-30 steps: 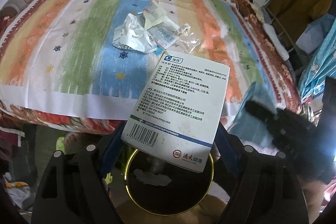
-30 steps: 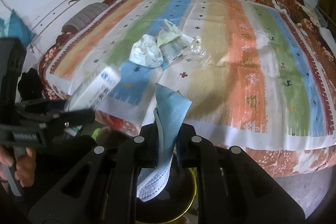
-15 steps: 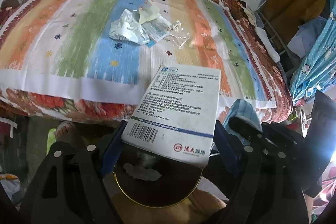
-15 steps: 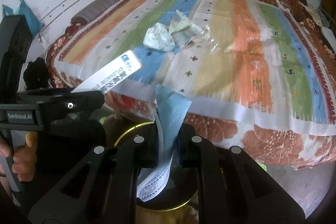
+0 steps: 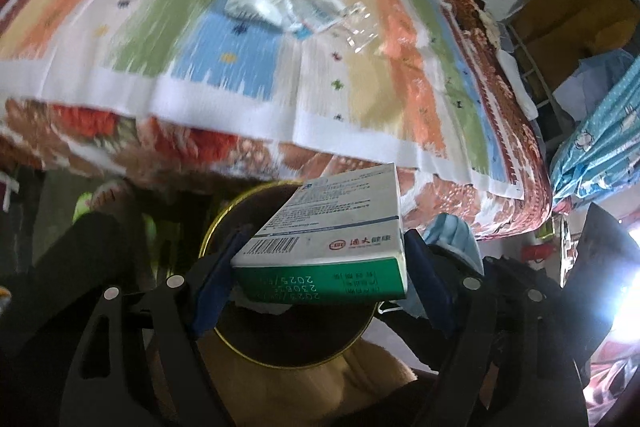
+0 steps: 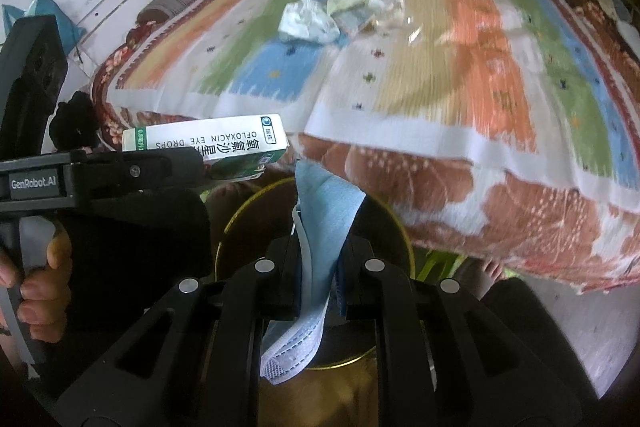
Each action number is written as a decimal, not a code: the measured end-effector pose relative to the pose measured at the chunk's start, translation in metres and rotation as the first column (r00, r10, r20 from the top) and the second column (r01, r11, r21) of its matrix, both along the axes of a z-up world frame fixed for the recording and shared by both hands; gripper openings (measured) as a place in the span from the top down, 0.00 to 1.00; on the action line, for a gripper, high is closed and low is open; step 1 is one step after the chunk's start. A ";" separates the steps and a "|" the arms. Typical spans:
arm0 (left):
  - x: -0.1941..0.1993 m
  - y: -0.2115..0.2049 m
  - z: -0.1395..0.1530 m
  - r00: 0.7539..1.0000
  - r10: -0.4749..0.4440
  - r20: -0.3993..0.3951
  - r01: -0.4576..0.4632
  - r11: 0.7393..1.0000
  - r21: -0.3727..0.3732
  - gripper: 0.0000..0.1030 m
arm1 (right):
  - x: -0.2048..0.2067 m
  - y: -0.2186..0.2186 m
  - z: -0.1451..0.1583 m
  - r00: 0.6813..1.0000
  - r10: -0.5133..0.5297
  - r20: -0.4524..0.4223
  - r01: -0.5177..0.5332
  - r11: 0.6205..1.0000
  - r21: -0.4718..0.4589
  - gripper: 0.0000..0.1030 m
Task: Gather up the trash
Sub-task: 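Carry the medicine box in the left tool and the mask in the right tool over the bin, then open the left tool to drop the box while the right tool releases the mask into the bin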
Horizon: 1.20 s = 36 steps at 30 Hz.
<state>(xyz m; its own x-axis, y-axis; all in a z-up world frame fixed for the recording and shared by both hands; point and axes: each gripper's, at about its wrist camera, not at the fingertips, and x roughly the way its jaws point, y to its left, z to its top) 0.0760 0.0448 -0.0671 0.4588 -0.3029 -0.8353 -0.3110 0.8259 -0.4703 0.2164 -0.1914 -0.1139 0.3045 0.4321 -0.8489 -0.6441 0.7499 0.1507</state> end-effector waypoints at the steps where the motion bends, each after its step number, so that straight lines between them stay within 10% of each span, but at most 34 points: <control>1: -0.001 -0.001 -0.003 1.000 0.006 -0.009 -0.006 1.000 -0.004 0.24 | -0.001 -0.001 -0.004 1.000 -0.005 -0.010 0.005 1.000 -0.003 0.89; 36: -0.013 -0.003 -0.071 0.966 0.141 -0.216 -0.149 0.989 -0.023 0.24 | 0.003 0.008 -0.089 0.987 -0.087 -0.134 0.064 0.983 -0.170 0.78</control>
<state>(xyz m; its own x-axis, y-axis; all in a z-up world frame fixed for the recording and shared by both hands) 0.0625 0.0418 -0.1382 0.3131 -0.2806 -0.9073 -0.5226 0.7468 -0.4113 0.2196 -0.1833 -0.2027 0.2033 0.2632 -0.9431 -0.5660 0.8176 0.1062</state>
